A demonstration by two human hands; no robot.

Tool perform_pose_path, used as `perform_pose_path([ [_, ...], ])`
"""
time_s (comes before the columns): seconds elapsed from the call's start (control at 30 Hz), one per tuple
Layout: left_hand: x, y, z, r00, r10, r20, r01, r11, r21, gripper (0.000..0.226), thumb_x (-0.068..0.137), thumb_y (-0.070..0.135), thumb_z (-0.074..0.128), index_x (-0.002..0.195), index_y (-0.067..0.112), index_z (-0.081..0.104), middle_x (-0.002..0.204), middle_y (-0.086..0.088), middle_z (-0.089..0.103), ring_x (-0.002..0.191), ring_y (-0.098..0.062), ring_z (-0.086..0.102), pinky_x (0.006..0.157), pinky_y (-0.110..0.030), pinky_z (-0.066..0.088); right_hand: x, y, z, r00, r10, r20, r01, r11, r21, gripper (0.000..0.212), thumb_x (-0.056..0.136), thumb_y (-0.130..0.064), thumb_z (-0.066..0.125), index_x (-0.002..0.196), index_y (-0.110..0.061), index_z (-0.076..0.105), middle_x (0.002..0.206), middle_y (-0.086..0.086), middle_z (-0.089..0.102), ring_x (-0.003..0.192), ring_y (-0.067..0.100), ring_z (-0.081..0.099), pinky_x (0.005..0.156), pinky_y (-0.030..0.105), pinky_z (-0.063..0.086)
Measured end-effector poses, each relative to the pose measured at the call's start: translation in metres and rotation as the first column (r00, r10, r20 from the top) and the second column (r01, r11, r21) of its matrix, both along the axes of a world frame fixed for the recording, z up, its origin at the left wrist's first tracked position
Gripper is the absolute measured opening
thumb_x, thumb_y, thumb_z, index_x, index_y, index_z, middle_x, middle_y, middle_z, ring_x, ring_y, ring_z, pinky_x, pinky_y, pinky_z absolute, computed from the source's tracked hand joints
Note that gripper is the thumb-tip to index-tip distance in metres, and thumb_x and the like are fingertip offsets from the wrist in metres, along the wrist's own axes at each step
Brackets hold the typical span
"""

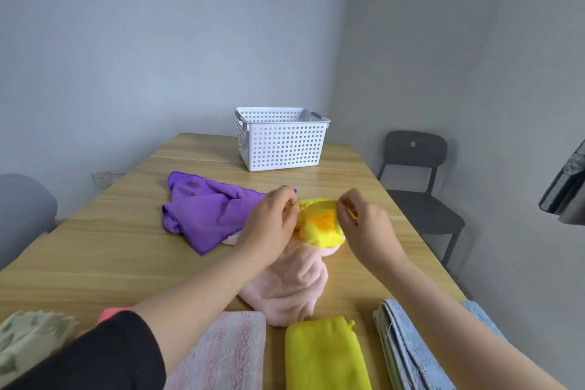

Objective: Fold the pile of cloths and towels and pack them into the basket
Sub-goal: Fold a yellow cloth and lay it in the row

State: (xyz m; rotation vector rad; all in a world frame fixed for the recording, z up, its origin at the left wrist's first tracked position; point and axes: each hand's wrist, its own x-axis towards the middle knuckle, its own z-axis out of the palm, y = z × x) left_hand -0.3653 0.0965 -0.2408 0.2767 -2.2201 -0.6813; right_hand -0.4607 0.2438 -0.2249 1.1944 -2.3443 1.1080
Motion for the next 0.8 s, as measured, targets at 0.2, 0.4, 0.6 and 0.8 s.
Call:
perform_pose_path([
  [0.2, 0.025, 0.020, 0.052, 0.980, -0.079, -0.185, 0.079, 0.997, -0.009, 0.002, 0.090, 0.006, 0.055, 0.091, 0.006, 0.057, 0.098, -0.008, 0.064, 0.082, -0.004, 0.059, 0.071, -0.001, 0.038, 0.031, 0.026, 0.054, 0.999, -0.003, -0.052, -0.003, 0.991, -0.132, 0.011, 0.095, -0.019, 0.052, 0.090, -0.010, 0.058, 0.079, -0.007, 0.060, 0.071, 0.016, 0.055, 0.064, 0.026, 0.039],
  [0.4, 0.069, 0.059, 0.105, 0.944, -0.132, -0.303, 0.121, 0.991, -0.055, 0.014, 0.088, 0.022, 0.050, 0.092, 0.011, 0.058, 0.097, -0.001, 0.065, 0.086, -0.012, 0.062, 0.075, -0.016, 0.048, 0.073, 0.069, 0.102, 0.988, 0.005, -0.155, -0.038, 0.978, -0.207, 0.007, 0.094, -0.022, 0.055, 0.091, -0.016, 0.056, 0.076, -0.016, 0.056, 0.066, -0.001, 0.051, 0.060, 0.011, 0.036],
  [0.6, 0.133, 0.102, 0.142, 0.923, -0.124, -0.365, 0.090, 0.990, -0.109, 0.011, 0.090, 0.029, 0.048, 0.084, 0.020, 0.050, 0.062, 0.010, 0.047, 0.054, -0.004, 0.043, 0.053, -0.016, 0.032, 0.130, 0.117, 0.139, 0.960, 0.017, -0.280, -0.100, 0.953, -0.284, 0.006, 0.093, -0.019, 0.057, 0.087, -0.020, 0.055, 0.076, -0.017, 0.057, 0.070, -0.003, 0.053, 0.060, 0.007, 0.035],
  [0.8, 0.200, 0.150, 0.165, 0.921, -0.200, -0.335, 0.211, 0.977, -0.002, 0.022, 0.081, 0.025, 0.073, 0.088, 0.018, 0.052, 0.069, 0.008, 0.054, 0.059, -0.009, 0.046, 0.057, -0.025, 0.041, 0.188, 0.166, 0.165, 0.936, 0.009, -0.353, -0.134, 0.934, -0.331, 0.004, 0.093, -0.020, 0.057, 0.092, -0.016, 0.058, 0.081, -0.022, 0.056, 0.074, -0.003, 0.054, 0.063, 0.012, 0.039],
])
